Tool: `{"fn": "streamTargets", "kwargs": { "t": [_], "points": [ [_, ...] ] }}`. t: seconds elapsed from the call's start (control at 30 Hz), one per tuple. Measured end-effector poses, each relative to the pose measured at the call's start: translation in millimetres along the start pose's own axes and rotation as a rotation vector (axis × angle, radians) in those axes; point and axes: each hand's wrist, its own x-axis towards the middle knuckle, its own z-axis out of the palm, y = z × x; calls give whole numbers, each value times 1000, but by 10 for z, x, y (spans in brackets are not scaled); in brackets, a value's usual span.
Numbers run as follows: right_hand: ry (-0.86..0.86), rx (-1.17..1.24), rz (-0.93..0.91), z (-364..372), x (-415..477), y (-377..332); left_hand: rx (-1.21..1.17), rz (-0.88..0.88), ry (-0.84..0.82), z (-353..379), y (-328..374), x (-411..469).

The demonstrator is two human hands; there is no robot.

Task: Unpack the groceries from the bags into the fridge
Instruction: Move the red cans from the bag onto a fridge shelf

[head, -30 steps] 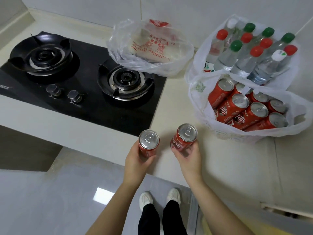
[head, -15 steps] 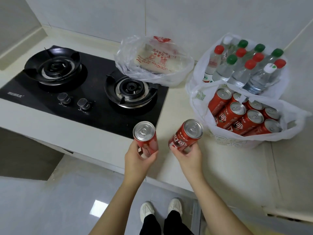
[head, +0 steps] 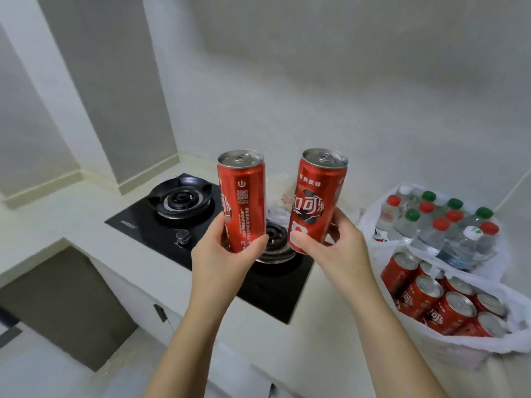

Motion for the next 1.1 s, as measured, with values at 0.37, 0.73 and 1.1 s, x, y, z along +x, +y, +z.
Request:
{"fn": "streamTargets", "kwargs": {
  "t": [0.37, 0.73, 1.1],
  "points": [
    [-382, 120, -96, 740, 107, -326, 80, -79, 354, -756, 149, -252],
    [-976, 316, -214, 1773, -85, -778, 260, -205, 935, -1383, 482, -986],
    [-1342, 441, -302, 2178, -994, -1113, 326, -281, 1318, -1618, 702, -1943]
  ]
}}
